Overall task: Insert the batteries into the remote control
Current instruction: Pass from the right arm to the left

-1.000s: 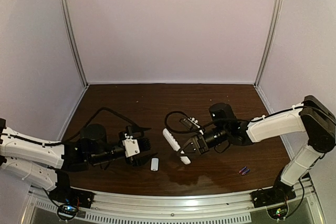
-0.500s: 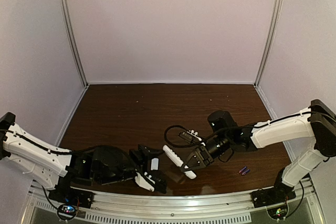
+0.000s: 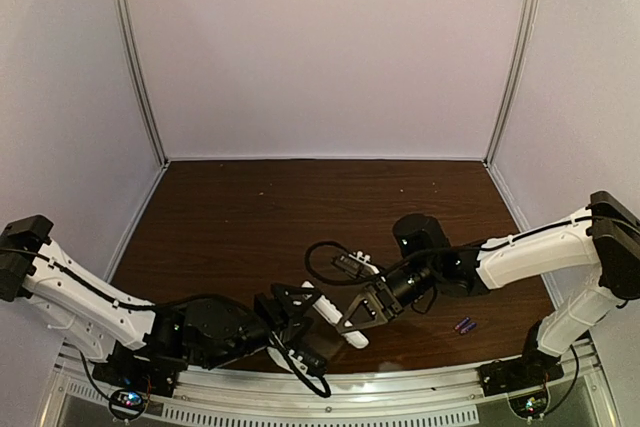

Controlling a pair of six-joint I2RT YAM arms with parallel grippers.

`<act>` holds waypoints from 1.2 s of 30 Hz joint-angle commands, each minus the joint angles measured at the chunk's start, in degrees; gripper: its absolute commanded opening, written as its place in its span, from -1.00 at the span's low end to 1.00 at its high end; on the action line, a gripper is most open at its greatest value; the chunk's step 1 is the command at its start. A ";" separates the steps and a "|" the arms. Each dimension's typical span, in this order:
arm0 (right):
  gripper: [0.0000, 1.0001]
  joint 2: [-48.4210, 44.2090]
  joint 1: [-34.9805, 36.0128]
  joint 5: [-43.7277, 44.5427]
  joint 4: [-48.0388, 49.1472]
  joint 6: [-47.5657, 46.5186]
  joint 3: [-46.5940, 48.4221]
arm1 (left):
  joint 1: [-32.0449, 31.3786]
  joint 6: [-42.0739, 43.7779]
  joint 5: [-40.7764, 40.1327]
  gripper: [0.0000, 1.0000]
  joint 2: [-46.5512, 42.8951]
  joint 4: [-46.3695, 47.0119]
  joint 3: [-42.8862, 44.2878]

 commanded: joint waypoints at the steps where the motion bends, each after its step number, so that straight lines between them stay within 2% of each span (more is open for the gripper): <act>1: -0.51 -0.59 1.38 -1.15 6.13 4.28 -0.74 | -0.73 7.61 -3.66 0.55 3.53 8.97 -0.67; 8: -0.52 0.52 3.52 -1.57 7.05 5.40 -0.54 | -1.94 13.83 -6.00 0.41 7.51 19.51 -1.37; 16: -0.47 -0.01 3.58 -1.59 7.05 6.12 -0.25 | -2.28 15.83 -6.71 -0.10 7.49 21.82 -2.54; 19: -0.04 -0.93 3.53 -1.24 6.47 5.79 0.14 | -2.38 15.41 -6.71 -0.22 7.34 21.74 -2.64; 20: 0.17 -1.46 3.31 -0.77 5.16 4.91 0.61 | -2.38 15.03 -6.66 -0.25 7.18 21.32 -2.64; 22: 0.40 -3.35 2.28 0.97 -1.16 0.12 2.70 | -2.36 13.17 -6.38 -0.28 6.55 19.45 -2.40; 24: 0.58 -6.17 0.57 4.27 -8.42 -5.32 5.35 | -2.40 9.46 -5.39 -0.30 5.14 15.99 -1.97; 26: 0.66 -9.24 -2.28 8.08 -14.84 -10.09 8.06 | -2.41 3.76 -4.12 -0.32 3.14 10.38 -1.10; 31: 0.89 -21.19 -9.79 19.04 -15.90 -13.48 7.97 | -0.10 -17.35 3.11 -0.39 -3.74 -5.00 3.07; 36: 0.99 -30.19 -10.75 27.82 -15.87 -16.33 5.29 | 5.95 -34.43 10.89 -0.40 -6.47 -12.29 7.00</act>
